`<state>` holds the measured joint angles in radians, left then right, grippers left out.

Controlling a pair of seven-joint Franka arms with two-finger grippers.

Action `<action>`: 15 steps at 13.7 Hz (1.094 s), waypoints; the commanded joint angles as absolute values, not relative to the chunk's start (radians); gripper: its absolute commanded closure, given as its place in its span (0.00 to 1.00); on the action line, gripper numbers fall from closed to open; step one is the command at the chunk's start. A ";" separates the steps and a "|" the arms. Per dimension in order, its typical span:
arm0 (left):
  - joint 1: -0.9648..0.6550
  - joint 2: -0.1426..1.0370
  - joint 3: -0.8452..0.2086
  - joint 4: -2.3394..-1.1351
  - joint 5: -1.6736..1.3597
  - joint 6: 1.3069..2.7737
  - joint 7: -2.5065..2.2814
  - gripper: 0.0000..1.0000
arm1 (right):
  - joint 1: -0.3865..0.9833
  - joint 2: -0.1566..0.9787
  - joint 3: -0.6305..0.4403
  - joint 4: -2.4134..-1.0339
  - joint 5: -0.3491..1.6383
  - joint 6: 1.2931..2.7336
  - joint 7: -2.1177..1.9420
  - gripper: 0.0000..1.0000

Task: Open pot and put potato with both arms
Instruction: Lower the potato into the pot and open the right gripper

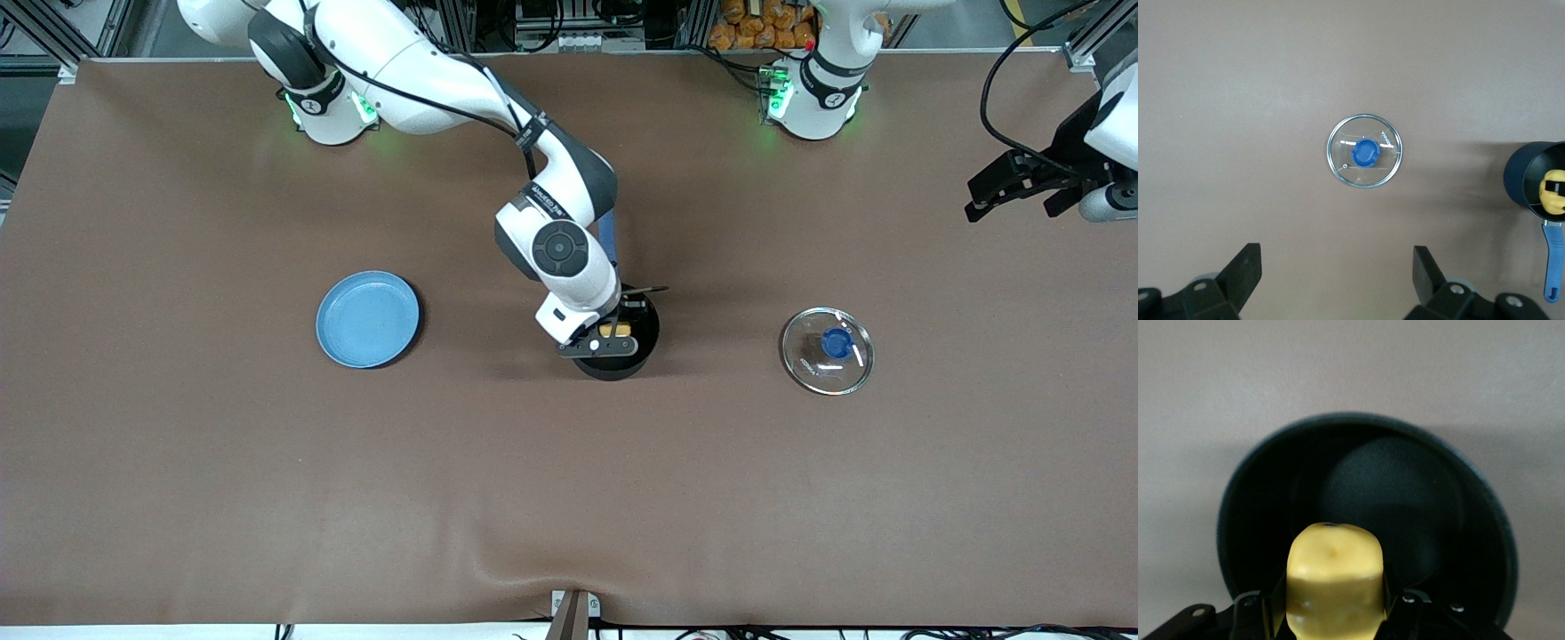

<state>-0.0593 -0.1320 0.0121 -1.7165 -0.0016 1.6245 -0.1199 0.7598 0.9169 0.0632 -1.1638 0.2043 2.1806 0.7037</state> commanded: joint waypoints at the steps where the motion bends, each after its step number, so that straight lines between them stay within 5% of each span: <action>1: -0.054 -0.114 0.015 -1.672 -0.015 1.597 -0.124 0.00 | 0.775 0.957 0.048 -1.117 0.189 2.172 0.729 1.00; 7: -0.044 -0.115 0.015 -1.674 -0.008 1.585 -0.120 0.00 | 0.781 0.988 0.044 -1.123 0.181 2.218 0.730 1.00; 8: -0.044 -0.114 0.017 -1.674 -0.008 1.583 -0.121 0.00 | 0.785 0.995 0.044 -1.123 0.181 2.236 0.730 0.93; 11: -0.023 -0.106 0.002 -1.672 -0.006 1.582 -0.118 0.00 | 0.785 1.000 0.044 -1.124 0.181 2.252 0.730 0.46; 12: -0.023 -0.106 0.002 -1.672 -0.006 1.582 -0.118 0.00 | 0.787 1.000 0.044 -1.124 0.178 2.252 0.729 0.01; 15: -0.017 -0.097 -0.002 -1.671 -0.008 1.582 -0.117 0.00 | 0.792 0.999 0.044 -1.124 0.153 2.252 0.729 0.00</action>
<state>-0.0371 -0.1184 0.0147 -1.7039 -0.0016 1.6063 -0.1200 0.7747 0.9794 0.0572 -1.1615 0.1754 2.2533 0.7042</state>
